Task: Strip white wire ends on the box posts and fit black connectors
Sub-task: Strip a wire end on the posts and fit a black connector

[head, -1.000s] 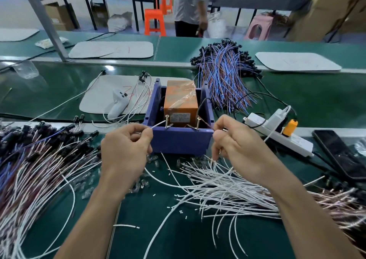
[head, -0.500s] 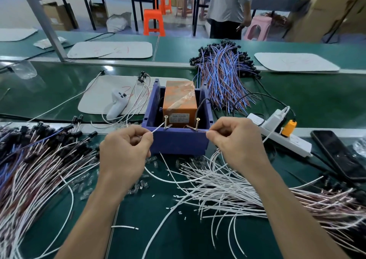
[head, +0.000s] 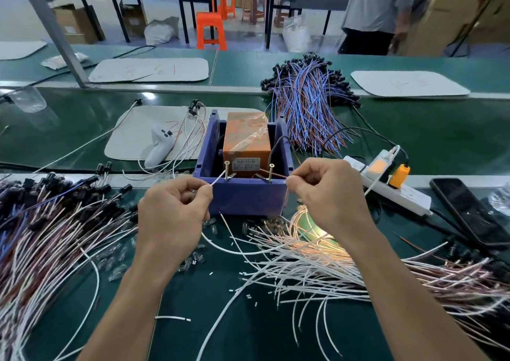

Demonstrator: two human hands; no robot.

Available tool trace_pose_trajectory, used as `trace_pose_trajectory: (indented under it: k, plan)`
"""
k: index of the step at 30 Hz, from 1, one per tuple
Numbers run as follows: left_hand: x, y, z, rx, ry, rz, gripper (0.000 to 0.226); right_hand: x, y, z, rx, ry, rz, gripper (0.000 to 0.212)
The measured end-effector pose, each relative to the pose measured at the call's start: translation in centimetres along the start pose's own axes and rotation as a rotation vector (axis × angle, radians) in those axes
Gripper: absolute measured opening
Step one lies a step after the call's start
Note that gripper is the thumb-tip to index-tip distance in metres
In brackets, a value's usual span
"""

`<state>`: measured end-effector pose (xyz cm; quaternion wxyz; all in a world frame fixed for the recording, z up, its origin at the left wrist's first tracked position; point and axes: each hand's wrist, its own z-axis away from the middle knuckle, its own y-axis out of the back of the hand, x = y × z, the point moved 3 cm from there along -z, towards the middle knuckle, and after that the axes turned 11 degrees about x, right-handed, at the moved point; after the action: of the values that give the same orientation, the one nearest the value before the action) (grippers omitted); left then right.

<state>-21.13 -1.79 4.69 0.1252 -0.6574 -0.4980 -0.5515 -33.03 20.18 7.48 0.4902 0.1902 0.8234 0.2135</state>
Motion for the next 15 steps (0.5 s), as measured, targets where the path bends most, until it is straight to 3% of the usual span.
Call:
trace_pose_trajectory:
  k: [6, 10, 12, 15]
  plan:
    - [-0.2, -0.1, 0.0, 0.0, 0.025, 0.017, 0.022, -0.4, 0.4, 0.2, -0.004, -0.01, 0.002, 0.019]
    - [0.3, 0.6, 0.5, 0.005, 0.032, 0.057, 0.009, -1.1, 1.8, 0.7, -0.141, 0.047, 0.067, 0.019]
    - [0.4, 0.9, 0.8, -0.056, 0.053, 0.105, 0.005, -1.1, 3.1, 0.7, -0.201, 0.077, 0.187, 0.019]
    - [1.3, 0.1, 1.8, -0.291, 0.037, 0.182, 0.014, -0.5, 6.1, 0.3, -0.263, 0.053, 0.417, 0.018]
